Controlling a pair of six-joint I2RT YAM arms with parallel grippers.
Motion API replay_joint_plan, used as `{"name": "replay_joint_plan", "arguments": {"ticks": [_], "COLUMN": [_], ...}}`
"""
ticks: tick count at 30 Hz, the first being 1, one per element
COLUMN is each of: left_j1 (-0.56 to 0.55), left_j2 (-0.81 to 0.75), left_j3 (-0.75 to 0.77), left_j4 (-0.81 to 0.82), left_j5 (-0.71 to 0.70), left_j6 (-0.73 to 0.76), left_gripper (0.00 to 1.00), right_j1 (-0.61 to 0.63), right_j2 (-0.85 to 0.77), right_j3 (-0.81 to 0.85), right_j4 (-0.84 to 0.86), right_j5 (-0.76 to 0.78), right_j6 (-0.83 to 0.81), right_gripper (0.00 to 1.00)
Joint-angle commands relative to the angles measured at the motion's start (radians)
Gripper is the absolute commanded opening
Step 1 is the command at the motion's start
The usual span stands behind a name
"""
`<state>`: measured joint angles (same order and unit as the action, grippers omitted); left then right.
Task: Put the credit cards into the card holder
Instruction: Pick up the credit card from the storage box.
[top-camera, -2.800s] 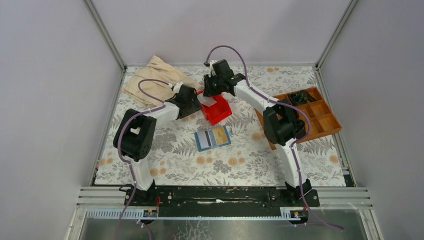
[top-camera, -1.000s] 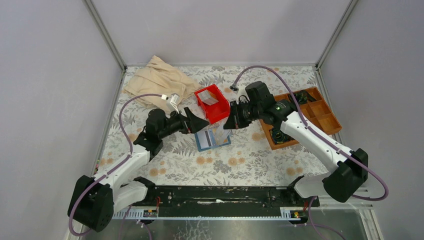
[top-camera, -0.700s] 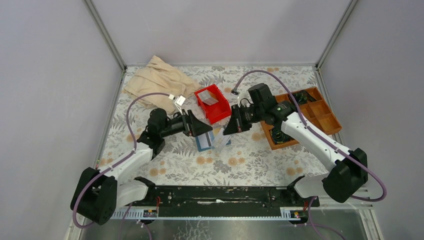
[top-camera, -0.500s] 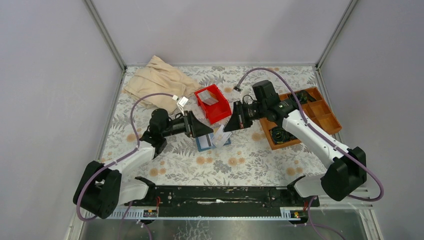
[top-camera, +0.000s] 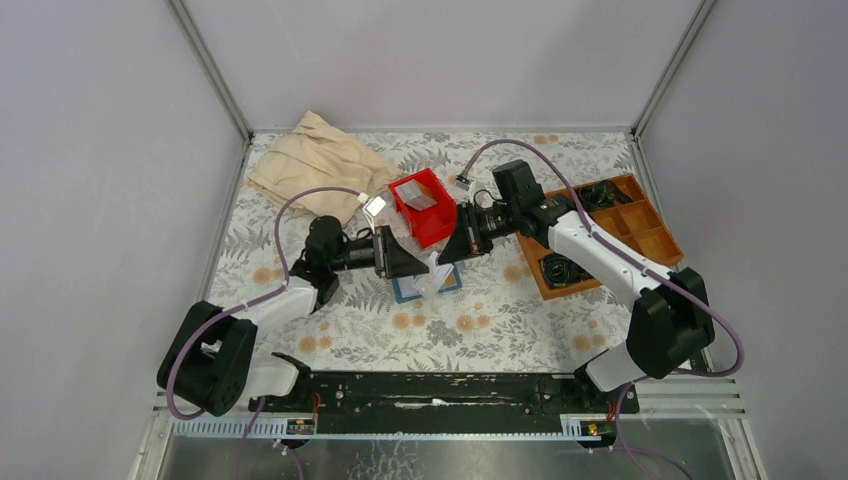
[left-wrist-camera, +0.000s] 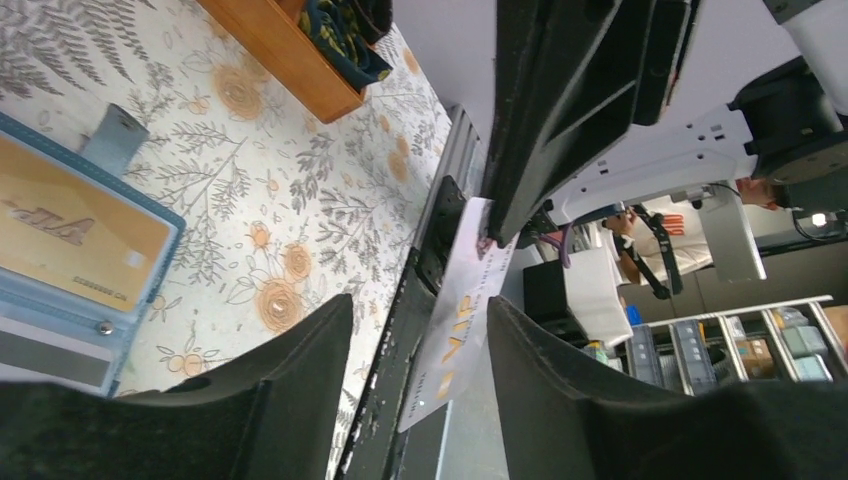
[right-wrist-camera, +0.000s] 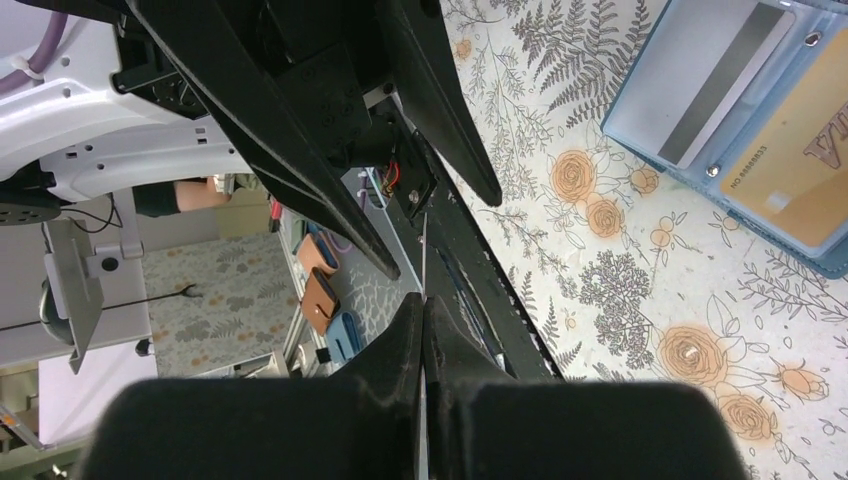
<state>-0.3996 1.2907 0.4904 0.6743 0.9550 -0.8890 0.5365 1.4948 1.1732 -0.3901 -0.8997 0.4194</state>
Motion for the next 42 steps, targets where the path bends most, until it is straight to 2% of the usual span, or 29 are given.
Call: {"name": "replay_joint_plan", "arguments": {"ticks": [1, 8, 12, 13, 15, 16, 18, 20, 24, 26, 29, 33, 36, 42], "left_j1": [-0.007, -0.007, -0.006, -0.006, -0.005, -0.001, 0.011, 0.026, 0.031, 0.033, 0.033, 0.033, 0.033, 0.032], "left_j2": [0.018, 0.05, 0.084, 0.091, 0.102, 0.107, 0.102, 0.077, -0.016, -0.044, -0.048, -0.049, -0.054, 0.003], "left_j3": [-0.01, -0.028, -0.029, -0.033, -0.044, -0.049, -0.055, -0.054, -0.011, 0.003, 0.006, -0.034, -0.075, -0.084], "left_j4": [0.112, 0.177, 0.208, 0.225, 0.279, 0.285, 0.262, 0.169, -0.177, -0.283, -0.332, -0.241, -0.131, 0.058], "left_j5": [0.08, 0.115, 0.14, 0.144, 0.144, 0.14, 0.112, 0.062, -0.155, -0.288, -0.374, -0.446, -0.489, -0.469], "left_j6": [-0.034, -0.071, -0.086, -0.097, -0.124, -0.129, -0.119, -0.07, 0.128, 0.157, 0.153, 0.043, -0.05, -0.175], "left_gripper": [0.57, 0.3, 0.02, 0.0, 0.0, 0.0, 0.0, 0.0, 0.0, 0.0, 0.0, 0.0, 0.0, 0.0], "right_j1": [-0.004, -0.007, -0.01, -0.011, -0.013, -0.015, -0.018, -0.019, -0.019, -0.019, -0.019, -0.019, -0.019, -0.019], "right_j2": [0.026, 0.076, 0.099, 0.105, 0.115, 0.118, 0.121, 0.125, 0.119, 0.11, 0.113, 0.123, 0.104, 0.107], "right_j3": [0.011, 0.026, 0.04, 0.044, 0.055, 0.063, 0.077, 0.109, 0.144, 0.143, 0.147, 0.132, 0.079, -0.017], "right_j4": [0.067, 0.09, 0.109, 0.109, 0.108, 0.107, 0.079, 0.009, -0.064, -0.069, -0.088, -0.091, -0.006, 0.192], "right_j5": [-0.06, -0.08, -0.092, -0.096, -0.095, -0.089, -0.049, 0.03, 0.199, 0.278, 0.359, 0.349, 0.294, 0.184], "right_j6": [0.027, 0.035, 0.048, 0.048, 0.047, 0.046, 0.026, -0.028, -0.089, -0.095, -0.104, -0.114, -0.067, 0.065], "right_gripper": [0.0, 0.0, 0.0, 0.0, 0.02, 0.08, 0.26, 0.42, 0.55, 0.58, 0.59, 0.59, 0.59, 0.58]}}
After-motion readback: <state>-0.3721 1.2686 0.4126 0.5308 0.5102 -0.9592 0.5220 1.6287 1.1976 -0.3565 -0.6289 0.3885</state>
